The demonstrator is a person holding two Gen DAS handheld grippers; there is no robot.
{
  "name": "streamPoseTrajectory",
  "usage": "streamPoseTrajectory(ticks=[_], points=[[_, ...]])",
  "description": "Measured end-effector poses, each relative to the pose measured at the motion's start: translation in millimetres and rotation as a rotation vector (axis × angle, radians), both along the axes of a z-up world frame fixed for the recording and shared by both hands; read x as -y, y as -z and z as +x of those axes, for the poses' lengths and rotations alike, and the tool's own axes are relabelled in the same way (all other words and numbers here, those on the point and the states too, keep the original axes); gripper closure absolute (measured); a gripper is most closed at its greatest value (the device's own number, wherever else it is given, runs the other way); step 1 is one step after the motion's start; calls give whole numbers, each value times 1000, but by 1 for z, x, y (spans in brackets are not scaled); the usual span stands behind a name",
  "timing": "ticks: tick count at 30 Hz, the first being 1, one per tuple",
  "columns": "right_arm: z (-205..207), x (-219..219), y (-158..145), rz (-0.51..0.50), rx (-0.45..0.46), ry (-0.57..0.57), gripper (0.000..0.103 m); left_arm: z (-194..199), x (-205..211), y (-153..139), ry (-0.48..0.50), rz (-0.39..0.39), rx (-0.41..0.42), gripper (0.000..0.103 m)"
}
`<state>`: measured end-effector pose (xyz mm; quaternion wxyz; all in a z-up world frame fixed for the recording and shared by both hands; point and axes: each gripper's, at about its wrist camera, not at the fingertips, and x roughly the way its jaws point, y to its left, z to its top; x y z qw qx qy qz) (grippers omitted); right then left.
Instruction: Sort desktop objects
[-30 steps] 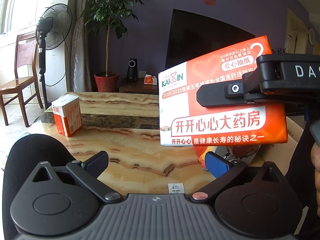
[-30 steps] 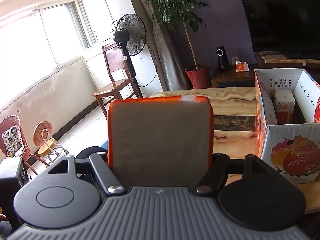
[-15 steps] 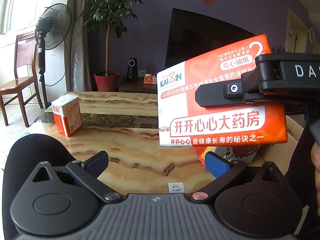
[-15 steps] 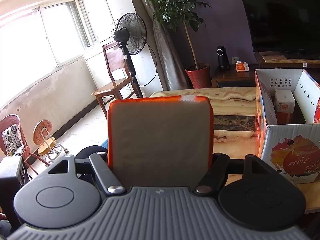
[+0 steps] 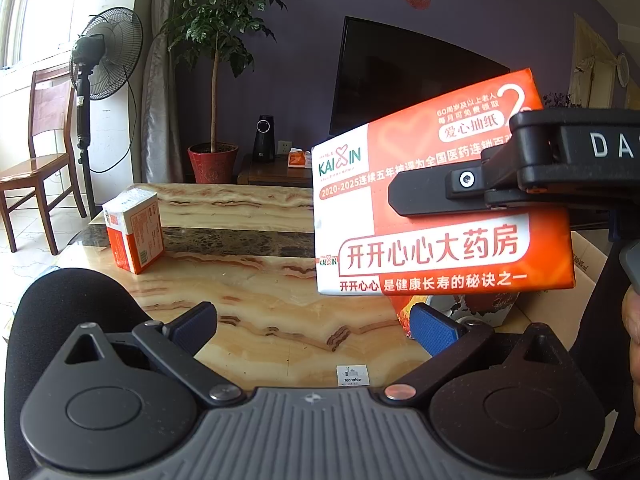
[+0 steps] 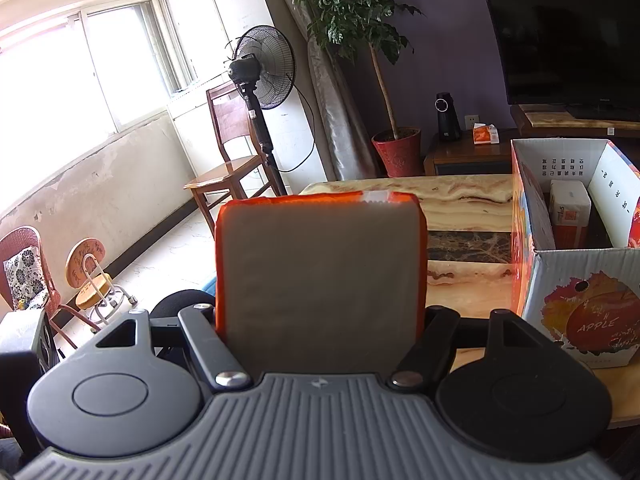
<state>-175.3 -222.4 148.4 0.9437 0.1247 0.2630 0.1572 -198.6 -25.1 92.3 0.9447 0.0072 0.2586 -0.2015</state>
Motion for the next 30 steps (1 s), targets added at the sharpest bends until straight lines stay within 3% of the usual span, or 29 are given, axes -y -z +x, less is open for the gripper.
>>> streamPoseTrajectory(ticks=[30], points=[[-4,-3,0,1,1,-1,29,-1,-2,1,0,0,0,1]])
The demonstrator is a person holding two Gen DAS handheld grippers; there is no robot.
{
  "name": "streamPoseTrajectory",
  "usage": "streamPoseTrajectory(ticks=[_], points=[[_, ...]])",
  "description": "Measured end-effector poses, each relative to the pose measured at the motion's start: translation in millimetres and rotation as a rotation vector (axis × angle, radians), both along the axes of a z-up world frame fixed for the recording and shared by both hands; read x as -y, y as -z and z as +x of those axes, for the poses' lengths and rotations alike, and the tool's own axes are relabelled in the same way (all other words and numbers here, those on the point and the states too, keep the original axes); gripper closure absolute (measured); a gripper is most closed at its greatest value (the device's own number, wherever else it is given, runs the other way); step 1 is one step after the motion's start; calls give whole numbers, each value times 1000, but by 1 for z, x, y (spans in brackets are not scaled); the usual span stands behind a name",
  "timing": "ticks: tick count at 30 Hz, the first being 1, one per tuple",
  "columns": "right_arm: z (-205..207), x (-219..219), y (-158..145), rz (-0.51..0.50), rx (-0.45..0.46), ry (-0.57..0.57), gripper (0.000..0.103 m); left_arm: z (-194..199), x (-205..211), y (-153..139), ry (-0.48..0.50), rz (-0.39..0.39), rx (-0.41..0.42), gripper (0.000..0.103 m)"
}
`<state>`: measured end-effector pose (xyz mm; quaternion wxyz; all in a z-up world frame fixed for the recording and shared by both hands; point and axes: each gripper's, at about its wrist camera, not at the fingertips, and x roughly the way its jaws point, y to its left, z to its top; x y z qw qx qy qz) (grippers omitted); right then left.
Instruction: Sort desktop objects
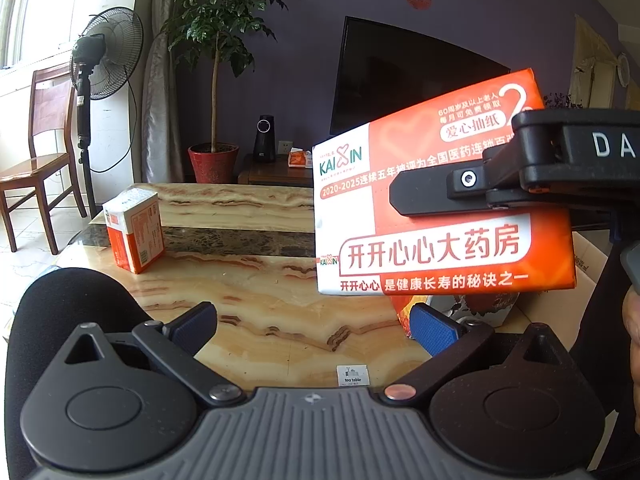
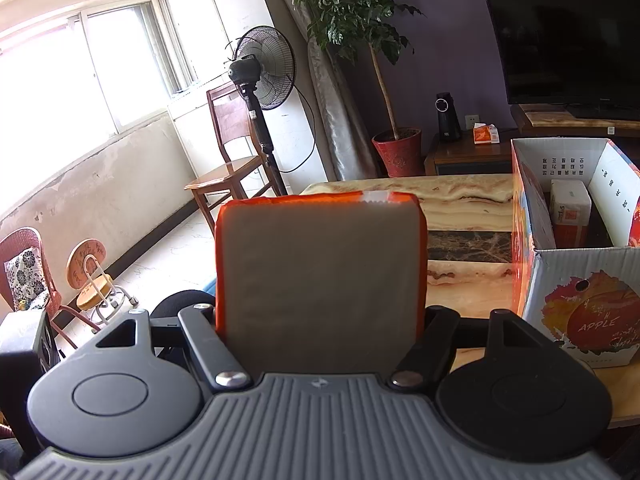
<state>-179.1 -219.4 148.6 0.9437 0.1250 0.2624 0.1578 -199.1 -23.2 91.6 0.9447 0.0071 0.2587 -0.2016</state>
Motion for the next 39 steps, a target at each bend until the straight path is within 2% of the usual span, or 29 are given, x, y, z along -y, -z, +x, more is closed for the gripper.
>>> streamPoseTrajectory(ticks=[39], points=[[2,4,-1,15,9,-1,29,0,4,1,28,5,-17,1]])
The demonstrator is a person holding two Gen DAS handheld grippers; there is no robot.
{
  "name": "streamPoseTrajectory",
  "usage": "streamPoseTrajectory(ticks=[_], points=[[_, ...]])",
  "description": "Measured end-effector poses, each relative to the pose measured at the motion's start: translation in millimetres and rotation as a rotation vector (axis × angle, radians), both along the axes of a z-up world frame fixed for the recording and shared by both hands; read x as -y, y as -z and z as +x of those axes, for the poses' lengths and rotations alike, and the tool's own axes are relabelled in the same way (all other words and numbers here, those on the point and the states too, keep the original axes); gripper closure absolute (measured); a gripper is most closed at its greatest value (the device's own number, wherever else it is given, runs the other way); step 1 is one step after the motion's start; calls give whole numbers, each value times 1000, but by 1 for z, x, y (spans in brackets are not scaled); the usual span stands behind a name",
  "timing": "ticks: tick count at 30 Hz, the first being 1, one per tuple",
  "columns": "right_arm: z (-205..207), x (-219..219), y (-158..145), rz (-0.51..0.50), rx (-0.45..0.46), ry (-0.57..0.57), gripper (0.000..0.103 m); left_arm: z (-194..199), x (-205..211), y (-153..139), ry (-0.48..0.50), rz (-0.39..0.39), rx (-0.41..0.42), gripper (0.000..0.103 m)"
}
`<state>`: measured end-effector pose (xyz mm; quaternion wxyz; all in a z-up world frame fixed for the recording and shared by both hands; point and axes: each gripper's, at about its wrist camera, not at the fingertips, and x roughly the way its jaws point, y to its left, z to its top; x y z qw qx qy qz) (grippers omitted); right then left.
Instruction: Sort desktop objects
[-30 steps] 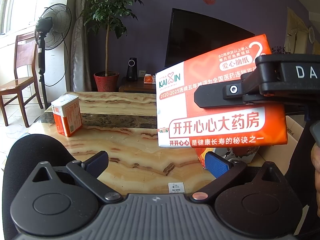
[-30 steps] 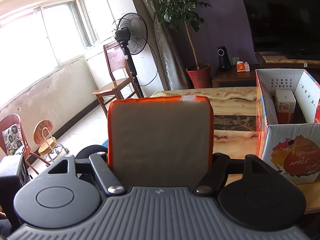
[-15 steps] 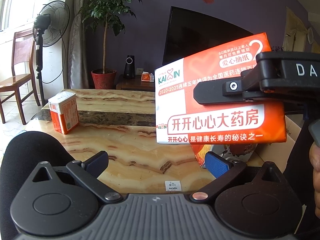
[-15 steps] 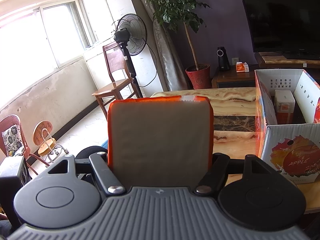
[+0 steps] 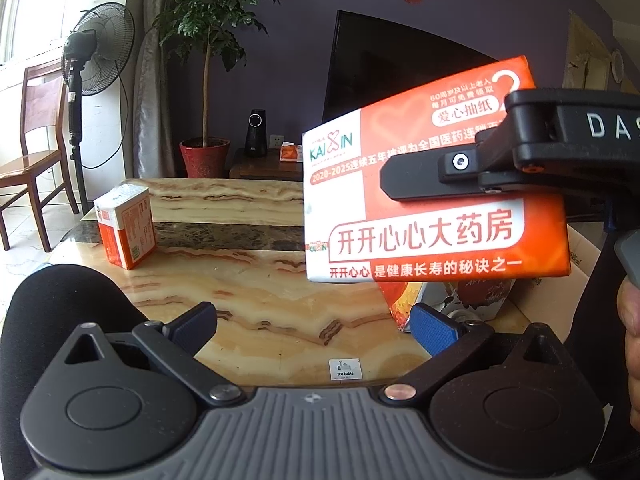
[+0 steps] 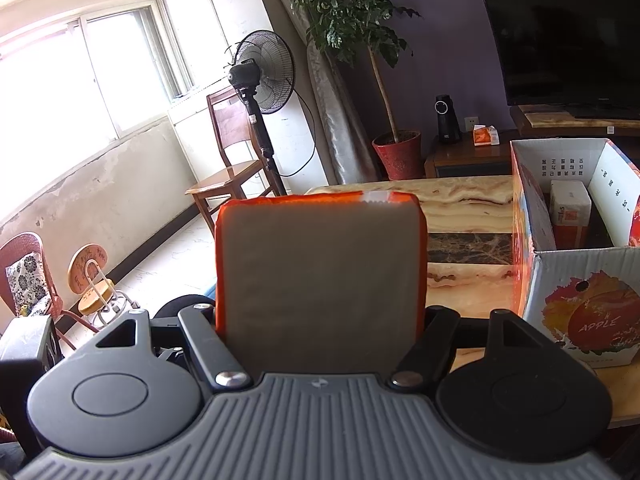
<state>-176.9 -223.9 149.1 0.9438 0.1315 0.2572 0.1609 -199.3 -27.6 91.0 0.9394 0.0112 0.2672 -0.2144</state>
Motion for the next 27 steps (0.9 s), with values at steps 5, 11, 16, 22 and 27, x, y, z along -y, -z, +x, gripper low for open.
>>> streamPoseTrajectory(ticks=[5,11,16,22,27], points=[[0,0,-1,0,1,-2,29,-2,1,0,3,2,2,1],[0,0,-1,-1,-1,-4,29,-3,1,0,8,4,3,1],[0,-1,-1,-3,-2,-6,29,-4,3,-1,13,8,8,1],[-1,-3,0,-6,-5,-8,29,-4,3,0,15,5,10,6],[0,-4,0,-6,-6,-8,29,-3,1,0,16,-3,9,14]])
